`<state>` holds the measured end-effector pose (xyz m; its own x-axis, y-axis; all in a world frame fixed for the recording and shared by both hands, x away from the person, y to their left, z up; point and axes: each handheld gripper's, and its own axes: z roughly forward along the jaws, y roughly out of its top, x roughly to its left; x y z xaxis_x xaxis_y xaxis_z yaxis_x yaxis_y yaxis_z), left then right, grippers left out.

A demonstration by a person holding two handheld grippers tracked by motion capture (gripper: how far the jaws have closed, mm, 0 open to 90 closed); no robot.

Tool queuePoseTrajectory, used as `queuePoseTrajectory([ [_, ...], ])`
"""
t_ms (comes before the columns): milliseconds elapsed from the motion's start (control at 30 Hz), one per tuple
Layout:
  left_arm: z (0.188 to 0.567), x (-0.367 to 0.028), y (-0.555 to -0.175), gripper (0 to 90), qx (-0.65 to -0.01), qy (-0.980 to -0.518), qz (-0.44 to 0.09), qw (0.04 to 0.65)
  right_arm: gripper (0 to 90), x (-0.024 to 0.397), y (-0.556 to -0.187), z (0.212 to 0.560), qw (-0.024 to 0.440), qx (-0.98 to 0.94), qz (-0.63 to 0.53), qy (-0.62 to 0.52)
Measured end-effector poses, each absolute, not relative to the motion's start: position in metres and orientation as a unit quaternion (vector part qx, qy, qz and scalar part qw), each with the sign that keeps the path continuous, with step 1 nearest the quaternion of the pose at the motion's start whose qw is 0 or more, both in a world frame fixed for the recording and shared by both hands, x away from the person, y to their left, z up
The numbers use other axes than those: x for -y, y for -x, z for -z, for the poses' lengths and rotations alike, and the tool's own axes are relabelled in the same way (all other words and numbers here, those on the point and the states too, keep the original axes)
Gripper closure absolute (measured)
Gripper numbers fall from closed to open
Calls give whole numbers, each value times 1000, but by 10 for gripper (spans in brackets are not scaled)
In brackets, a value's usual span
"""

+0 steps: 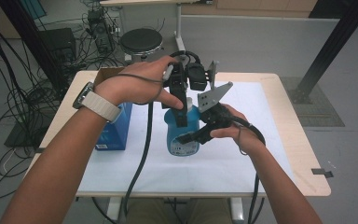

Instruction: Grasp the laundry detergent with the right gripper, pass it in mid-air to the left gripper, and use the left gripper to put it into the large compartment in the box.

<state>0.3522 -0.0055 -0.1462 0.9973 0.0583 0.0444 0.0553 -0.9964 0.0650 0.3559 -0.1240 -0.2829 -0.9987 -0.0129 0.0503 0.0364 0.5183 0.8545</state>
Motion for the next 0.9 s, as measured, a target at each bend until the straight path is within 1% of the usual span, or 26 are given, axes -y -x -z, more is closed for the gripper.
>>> queuePoseTrajectory([
  [900,146,3,-353,84,-32,-999,-23,35,438,126,-356,283,21,871,490,9],
])
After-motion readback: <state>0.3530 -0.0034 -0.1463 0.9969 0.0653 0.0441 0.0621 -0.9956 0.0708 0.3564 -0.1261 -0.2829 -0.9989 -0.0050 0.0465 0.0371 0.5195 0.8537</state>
